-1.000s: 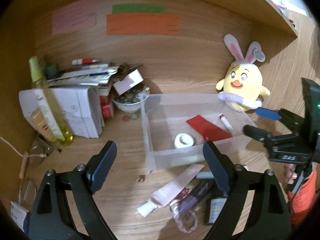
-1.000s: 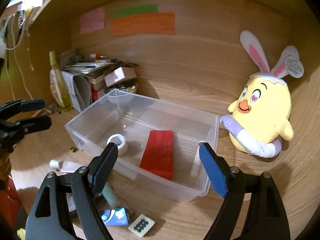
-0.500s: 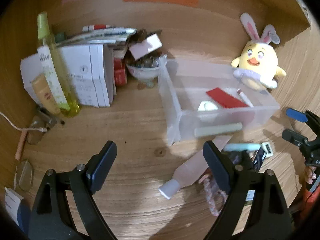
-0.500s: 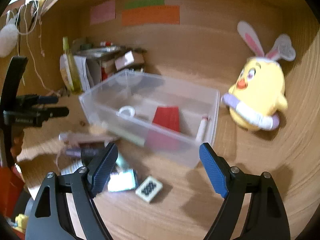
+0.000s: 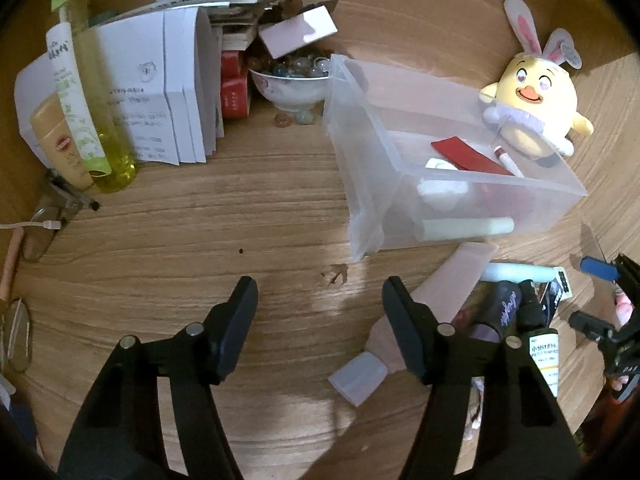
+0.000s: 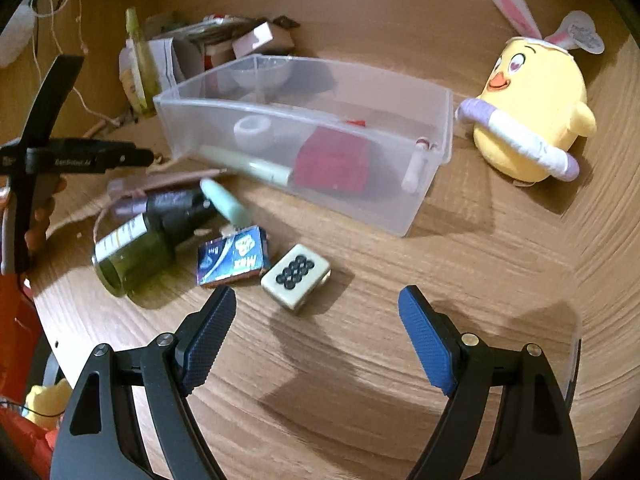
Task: Organize objects
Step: 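Withdraw both open tools from the clear box, then grasp the mahjong tile with the right tool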
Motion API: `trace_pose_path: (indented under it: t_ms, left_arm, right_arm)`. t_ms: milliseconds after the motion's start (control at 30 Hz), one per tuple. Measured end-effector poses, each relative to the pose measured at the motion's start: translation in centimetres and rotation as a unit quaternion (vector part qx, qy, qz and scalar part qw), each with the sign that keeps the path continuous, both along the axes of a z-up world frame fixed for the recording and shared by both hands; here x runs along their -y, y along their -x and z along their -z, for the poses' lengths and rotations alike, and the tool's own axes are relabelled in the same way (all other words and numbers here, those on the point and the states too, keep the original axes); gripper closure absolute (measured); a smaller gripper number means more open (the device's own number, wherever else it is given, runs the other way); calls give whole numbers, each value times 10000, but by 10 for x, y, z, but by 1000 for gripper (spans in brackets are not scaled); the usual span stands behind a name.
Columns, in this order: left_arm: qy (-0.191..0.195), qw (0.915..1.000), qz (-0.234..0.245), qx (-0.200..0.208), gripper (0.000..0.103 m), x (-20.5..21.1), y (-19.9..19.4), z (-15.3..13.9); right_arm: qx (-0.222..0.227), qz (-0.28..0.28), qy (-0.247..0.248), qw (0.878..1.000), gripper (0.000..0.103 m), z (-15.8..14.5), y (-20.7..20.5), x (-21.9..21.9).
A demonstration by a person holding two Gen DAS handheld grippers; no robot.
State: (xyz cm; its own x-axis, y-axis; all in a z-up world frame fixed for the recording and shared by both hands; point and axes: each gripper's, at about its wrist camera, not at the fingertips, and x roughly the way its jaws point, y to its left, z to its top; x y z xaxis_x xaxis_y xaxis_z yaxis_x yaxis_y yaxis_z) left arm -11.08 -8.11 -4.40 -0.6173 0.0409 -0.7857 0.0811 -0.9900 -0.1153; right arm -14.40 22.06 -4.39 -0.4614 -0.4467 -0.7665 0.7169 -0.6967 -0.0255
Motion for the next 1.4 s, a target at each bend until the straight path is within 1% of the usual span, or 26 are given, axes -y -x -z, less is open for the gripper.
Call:
trace_pose_path:
  t_ms: [33,133,233,267,300,333,367,467,500,533,600,633,700,733,800,900,1067,1200,1400]
  left_arm:
    - [8,10000,1,1,38,0,1,1]
    - [33,10000,40,26,43,-3,4,2]
    - [76,9999,81,103,53,-5,8,5]
    - [97,9999,75,116,58,-6,9,6]
    - [130,9998,63,104,59,-7,9,6]
    - [127,9998,97,104,59,-8,10,6]
    - [130,9998,128,98,61,-9,10,6]
    - [241,9995,178,78,69,-13,11,7]
    - [282,9994,198,68,73,-15,11,7]
    - [299,9993,222,54,75,-15,11,7]
    - [339,9992,217,45,80,-16,11,8]
    - [340,9992,203,43,81,-16,12,8]
    - [347,9992,173,40,87,-16,12,7]
    - [353,9992,158,36,90,-16,12,7]
    - [337,9993,138,52,90,-16,12,7]
    - [372,9993,104,-1,90,-16,10,6]
    - [276,9994,69,-181,90,-17,-4,0]
    - [376,9984,36,-421,90,-23,-21,-10]
    - [509,9959,151,-729,90,-39,-43,-27]
  right_arm:
    - [58,-16,-12,10000,22,2,0,1]
    - [165,-27,-22,9999,22,6,1,4]
    - [146,-37,-81,9999,23,7,0,7]
    - [143,-40,-111,9998,23,7,1,9]
    - [131,-28,-145,9998,24,8,1,10]
    - [100,2,-174,9998,28,8,2,11]
    - [49,53,-219,9997,34,8,3,12]
    - [159,42,-208,9996,44,10,7,13]
    - [161,48,-201,9997,48,10,8,13]
    - [160,65,-185,9997,49,10,8,13]
    - [196,60,-133,9997,58,10,8,12]
    - [203,63,-113,9997,60,10,8,12]
    - [180,86,-96,9998,71,10,9,12]
    - [160,90,-86,9998,73,10,9,12]
    - [149,110,-76,9998,80,10,11,12]
    - [146,166,-47,9997,80,10,12,12]
    - [62,213,-18,9998,80,8,12,9]
    - [47,263,-27,9996,80,8,13,2]
    - [118,303,-41,9995,80,10,10,-12]
